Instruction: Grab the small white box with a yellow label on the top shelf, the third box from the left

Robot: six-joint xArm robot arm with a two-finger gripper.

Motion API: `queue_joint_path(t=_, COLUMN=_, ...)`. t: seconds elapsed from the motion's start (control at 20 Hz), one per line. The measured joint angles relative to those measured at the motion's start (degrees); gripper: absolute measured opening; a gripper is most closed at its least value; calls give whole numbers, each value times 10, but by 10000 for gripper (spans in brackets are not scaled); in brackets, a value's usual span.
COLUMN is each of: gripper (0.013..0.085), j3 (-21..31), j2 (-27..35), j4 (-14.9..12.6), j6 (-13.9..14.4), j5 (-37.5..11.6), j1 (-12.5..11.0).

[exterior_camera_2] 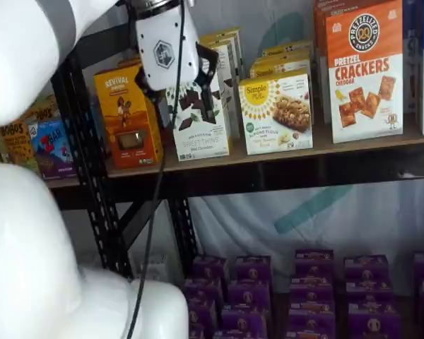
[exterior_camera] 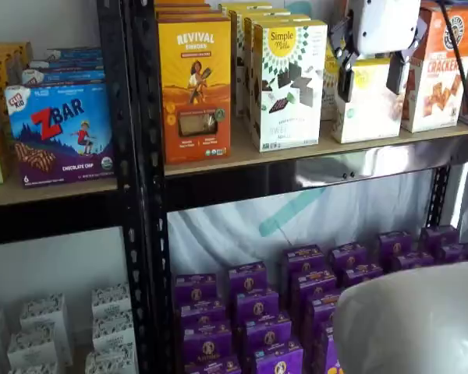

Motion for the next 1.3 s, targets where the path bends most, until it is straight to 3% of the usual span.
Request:
queue_joint_path(t=0.3, gripper=850, j3=-16, j2=42, j4=26, j6=-77, j5=-45, j1=-85)
queue_joint_path(t=0.45, gripper=850, j3=-28, j2=66, j4=33, j6=-102, j5=-61, j1=-110)
queue_joint_path(t=0.9, gripper=850, j3=-67, j2=125, j4=45, j6=-146, j5=-98, j1=-155)
queue_joint_path(t=1.3, gripper=850, j3=-78, j2=152, j4=56, j6=-164, j5=-106, j1=-172)
